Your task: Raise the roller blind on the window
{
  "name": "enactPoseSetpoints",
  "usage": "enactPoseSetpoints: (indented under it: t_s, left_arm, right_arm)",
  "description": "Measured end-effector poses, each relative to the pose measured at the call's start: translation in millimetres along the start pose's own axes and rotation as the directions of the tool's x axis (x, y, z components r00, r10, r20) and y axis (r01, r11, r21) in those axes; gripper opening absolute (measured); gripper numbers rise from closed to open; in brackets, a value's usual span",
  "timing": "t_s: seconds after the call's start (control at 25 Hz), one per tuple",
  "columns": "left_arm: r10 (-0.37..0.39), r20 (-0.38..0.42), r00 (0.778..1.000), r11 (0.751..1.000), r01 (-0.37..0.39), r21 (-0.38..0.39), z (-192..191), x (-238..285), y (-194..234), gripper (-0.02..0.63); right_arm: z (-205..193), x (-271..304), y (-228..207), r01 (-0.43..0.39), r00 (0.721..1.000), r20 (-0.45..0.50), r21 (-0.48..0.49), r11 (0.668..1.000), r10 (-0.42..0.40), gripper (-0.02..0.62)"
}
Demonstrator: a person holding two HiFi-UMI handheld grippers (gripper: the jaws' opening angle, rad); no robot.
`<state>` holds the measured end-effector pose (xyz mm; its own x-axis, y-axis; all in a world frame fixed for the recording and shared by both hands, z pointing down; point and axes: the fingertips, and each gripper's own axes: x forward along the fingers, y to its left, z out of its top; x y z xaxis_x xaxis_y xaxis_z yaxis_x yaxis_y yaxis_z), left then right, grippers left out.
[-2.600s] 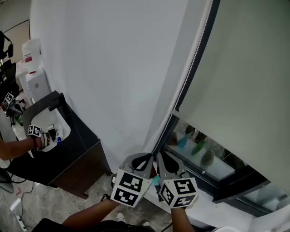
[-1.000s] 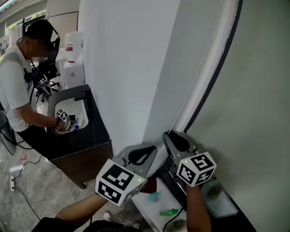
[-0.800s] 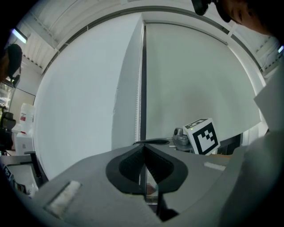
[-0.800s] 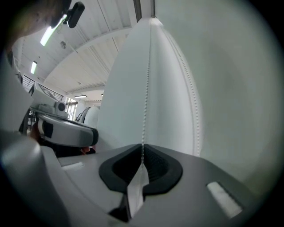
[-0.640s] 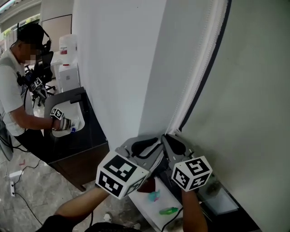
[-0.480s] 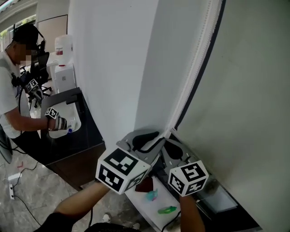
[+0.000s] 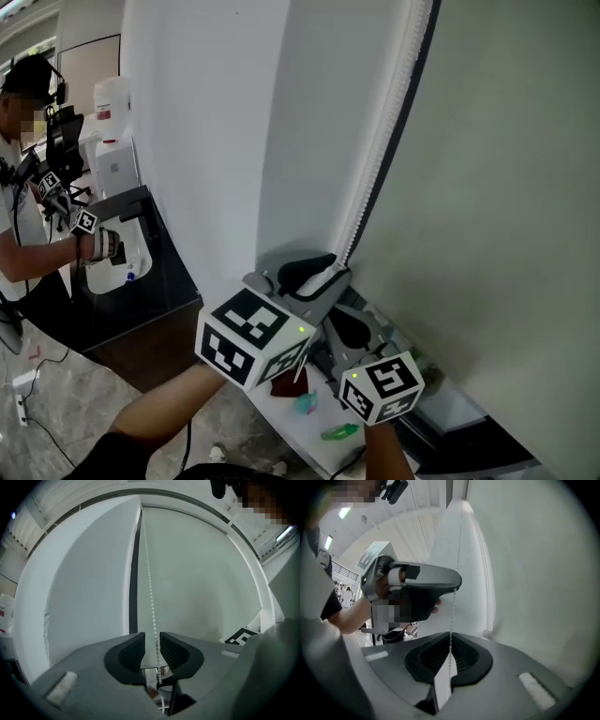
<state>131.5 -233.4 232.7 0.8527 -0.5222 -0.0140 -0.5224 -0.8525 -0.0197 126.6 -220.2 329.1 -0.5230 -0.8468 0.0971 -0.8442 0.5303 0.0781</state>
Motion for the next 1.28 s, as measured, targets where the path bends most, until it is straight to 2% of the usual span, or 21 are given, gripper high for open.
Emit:
enactPoseSetpoints:
  t_s: [0.12,0.2,0.24,0.48,0.56,0.68,0.76,1.0,1.28]
  left_arm:
    - [-0.015,0.006,1.0,1.0,0.014,0.023,5.4,2.8,-3.4,0.091]
    - [-0.023,0.004,1.0,0.999,0.023,0.038,6.4,4.7,-4.3,0.027]
    - [-0.033,0.001,0.999,0.999,0.033,0.04,5.9,5.2,-5.4,0.022]
    - [-0.093,-0.056,0.994,0.996,0.092,-0.013,-0.6,0.4,-8.9,0.011]
    - [-0.098,-0.074,0.992,0.995,0.096,-0.026,-3.5,-3.6,-7.2,0.011]
    - [-0.114,-0.088,0.99,0.992,0.109,-0.061,-11.4,-10.3,-7.0,0.011]
    - [-0.113,-0.104,0.988,0.992,0.108,-0.059,-24.6,-14.2,-9.0,0.011]
    - [-0.11,-0.172,0.979,0.992,0.097,-0.079,-89.5,-14.1,-11.0,0.011]
    - [-0.107,-0.187,0.977,0.99,0.087,-0.109,-108.7,-26.5,-13.3,0.011]
  right_arm:
    - [0.1,-3.1,-0.3,0.009,1.0,-0.004,0.001,1.0,-0.009,0.017]
    - [1.6,-3.6,1.3,0.012,1.0,-0.003,-0.005,1.0,-0.012,0.017]
    - [2.0,-3.9,3.0,0.012,1.0,-0.004,-0.007,1.0,-0.012,0.017]
    - [0.3,-12.7,9.0,0.022,1.0,-0.011,0.016,1.0,-0.022,0.02]
    - [10.9,-21.5,4.5,0.023,0.999,0.034,0.077,0.997,-0.026,0.021]
    - [49.0,-38.5,-6.2,-0.027,0.986,0.166,0.216,0.976,-0.009,0.034]
    - [75.8,-44.0,-9.9,-0.064,0.972,0.233,0.243,0.968,0.005,0.052]
    - [124.0,-24.6,-14.1,-0.079,0.957,0.287,0.124,0.989,0.04,0.094]
    - [157.8,-4.3,7.1,-0.121,0.958,0.268,0.066,0.99,0.099,0.097]
